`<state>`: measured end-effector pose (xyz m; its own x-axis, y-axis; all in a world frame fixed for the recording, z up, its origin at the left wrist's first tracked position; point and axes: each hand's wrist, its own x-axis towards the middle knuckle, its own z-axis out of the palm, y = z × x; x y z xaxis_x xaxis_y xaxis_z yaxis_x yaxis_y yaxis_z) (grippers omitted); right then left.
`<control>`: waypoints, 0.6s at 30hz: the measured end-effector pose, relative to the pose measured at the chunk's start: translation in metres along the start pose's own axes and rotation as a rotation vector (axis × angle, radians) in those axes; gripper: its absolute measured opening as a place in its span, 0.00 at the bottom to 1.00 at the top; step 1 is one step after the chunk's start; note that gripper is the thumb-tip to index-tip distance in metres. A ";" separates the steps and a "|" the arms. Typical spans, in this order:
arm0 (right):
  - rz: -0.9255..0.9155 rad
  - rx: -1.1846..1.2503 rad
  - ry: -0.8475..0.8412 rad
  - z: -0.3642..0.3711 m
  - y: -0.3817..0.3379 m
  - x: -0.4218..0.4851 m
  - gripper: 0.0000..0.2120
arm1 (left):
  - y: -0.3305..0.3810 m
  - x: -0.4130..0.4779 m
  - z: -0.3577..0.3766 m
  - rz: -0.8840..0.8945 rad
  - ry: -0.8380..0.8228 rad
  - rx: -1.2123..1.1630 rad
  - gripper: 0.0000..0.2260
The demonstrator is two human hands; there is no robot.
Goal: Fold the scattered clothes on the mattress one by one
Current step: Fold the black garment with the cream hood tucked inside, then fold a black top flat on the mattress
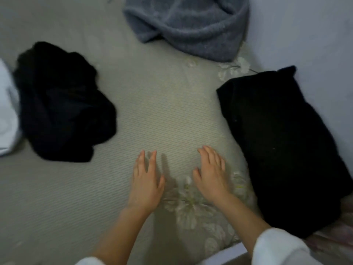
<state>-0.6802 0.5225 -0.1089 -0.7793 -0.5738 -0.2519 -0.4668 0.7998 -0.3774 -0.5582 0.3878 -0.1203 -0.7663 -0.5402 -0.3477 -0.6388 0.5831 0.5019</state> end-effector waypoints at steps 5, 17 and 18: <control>-0.156 -0.118 -0.139 0.045 -0.089 0.004 0.31 | -0.086 -0.020 -0.050 -0.120 0.066 0.025 0.30; -0.234 -0.011 -0.019 0.099 -0.267 0.083 0.30 | -0.258 0.007 -0.133 -0.100 0.238 0.040 0.34; -0.223 -0.002 0.029 0.098 -0.277 0.095 0.32 | -0.264 0.020 -0.138 -0.045 0.258 0.097 0.34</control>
<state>-0.5836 0.2290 -0.1153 -0.6681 -0.7315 -0.1365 -0.6299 0.6536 -0.4195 -0.3956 0.1396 -0.1500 -0.7021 -0.6964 -0.1486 -0.6850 0.6035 0.4082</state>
